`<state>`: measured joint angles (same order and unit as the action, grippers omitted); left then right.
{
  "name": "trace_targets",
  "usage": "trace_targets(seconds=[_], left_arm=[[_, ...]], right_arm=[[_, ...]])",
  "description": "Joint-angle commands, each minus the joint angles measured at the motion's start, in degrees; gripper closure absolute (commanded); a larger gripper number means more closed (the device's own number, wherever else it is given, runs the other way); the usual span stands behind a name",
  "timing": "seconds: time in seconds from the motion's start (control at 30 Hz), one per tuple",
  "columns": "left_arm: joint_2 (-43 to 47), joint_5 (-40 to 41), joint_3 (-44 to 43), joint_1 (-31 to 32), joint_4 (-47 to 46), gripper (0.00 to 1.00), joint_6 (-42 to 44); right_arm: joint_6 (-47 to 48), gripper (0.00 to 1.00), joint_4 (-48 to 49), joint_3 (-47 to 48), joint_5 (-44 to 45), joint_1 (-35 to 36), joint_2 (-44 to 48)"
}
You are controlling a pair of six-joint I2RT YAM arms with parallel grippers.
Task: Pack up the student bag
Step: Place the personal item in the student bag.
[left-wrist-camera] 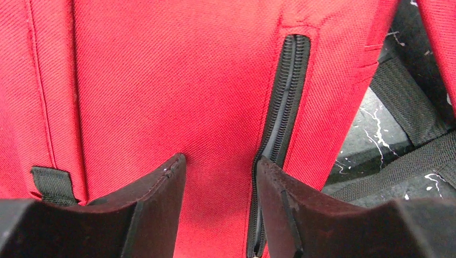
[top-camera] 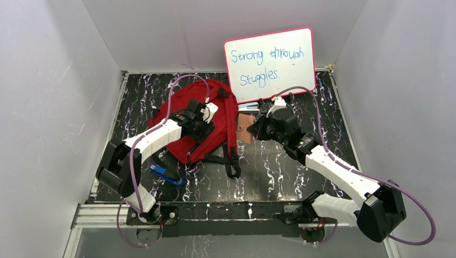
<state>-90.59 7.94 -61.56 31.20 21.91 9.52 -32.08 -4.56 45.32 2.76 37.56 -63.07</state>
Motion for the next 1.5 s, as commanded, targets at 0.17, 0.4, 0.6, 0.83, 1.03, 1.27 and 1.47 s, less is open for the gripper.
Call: trace_targets(seconds=[0.17, 0.4, 0.6, 0.83, 1.03, 1.27, 1.47], left_arm=[[-0.9, 2.1, 0.1, -0.4, 1.9, 0.86, -0.3], [-1.4, 1.0, -4.0, -0.2, 4.2, 1.00, -2.6], [-3.1, 3.7, -8.9, 5.0, 6.9, 1.00, -7.3], [-6.2, 4.4, -15.3, 10.3, 10.5, 1.00, -11.9], [-6.1, 7.3, -17.4, 10.3, 12.3, 1.00, -13.3], [-3.4, 7.4, -19.5, 10.3, 12.6, 1.00, -15.3], [-2.0, 5.6, -20.3, 10.3, 12.4, 1.00, -16.0]], right_arm=[[0.1, 1.00, 5.4, 2.3, -0.8, 0.0, 1.2], [-4.6, 1.00, 8.7, 0.5, -2.4, 0.0, 2.0], [-9.8, 1.00, 8.6, -1.3, -0.9, 0.0, 2.6], [-14.3, 1.00, 9.5, -3.1, -2.4, 0.0, 3.1], [-21.4, 1.00, 13.1, -5.5, -9.2, 0.0, 1.1], [-27.5, 1.00, 18.9, -7.6, -16.0, 0.0, -4.5], [-29.2, 1.00, 21.4, -7.0, -18.5, 0.0, -7.8]])
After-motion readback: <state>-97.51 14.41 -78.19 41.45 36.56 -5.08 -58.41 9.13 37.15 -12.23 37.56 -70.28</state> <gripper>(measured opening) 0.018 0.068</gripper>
